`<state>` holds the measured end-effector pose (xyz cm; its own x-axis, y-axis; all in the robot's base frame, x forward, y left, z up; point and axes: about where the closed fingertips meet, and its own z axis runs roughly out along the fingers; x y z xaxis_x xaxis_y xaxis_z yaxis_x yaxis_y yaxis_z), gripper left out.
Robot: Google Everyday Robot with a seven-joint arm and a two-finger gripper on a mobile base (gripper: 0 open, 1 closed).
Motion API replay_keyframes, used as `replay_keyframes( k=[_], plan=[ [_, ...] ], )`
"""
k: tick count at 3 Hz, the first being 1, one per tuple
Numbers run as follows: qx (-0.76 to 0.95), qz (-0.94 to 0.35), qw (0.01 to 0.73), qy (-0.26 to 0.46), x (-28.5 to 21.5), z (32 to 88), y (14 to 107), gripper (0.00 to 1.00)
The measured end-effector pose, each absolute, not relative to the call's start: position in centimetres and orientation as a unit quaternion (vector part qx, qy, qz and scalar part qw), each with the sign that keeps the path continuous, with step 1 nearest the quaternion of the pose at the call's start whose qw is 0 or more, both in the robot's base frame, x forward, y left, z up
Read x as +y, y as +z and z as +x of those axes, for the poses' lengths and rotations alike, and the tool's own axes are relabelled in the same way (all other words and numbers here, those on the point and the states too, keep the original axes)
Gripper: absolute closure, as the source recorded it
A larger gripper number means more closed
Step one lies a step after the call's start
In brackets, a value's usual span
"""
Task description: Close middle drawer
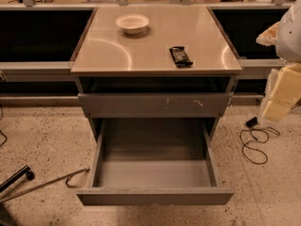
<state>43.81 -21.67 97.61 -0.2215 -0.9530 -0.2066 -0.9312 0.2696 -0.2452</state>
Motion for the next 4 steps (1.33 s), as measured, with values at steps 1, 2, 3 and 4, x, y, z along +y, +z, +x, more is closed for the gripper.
replay_keyframes(
  k=[1, 2, 3, 4],
  plan=[
    [0.780, -0.603, 0.162, -0.035, -21.6, 43.8, 97.7, 0.00],
    [0.778, -0.602, 0.178, -0.008, -21.0, 43.7, 94.3, 0.00],
    [0.759, -0.616, 0.202, 0.056, -18.7, 43.4, 86.5, 0.00],
    [0.725, -0.636, 0.236, 0.121, -15.4, 43.4, 80.0, 0.00]
  ],
)
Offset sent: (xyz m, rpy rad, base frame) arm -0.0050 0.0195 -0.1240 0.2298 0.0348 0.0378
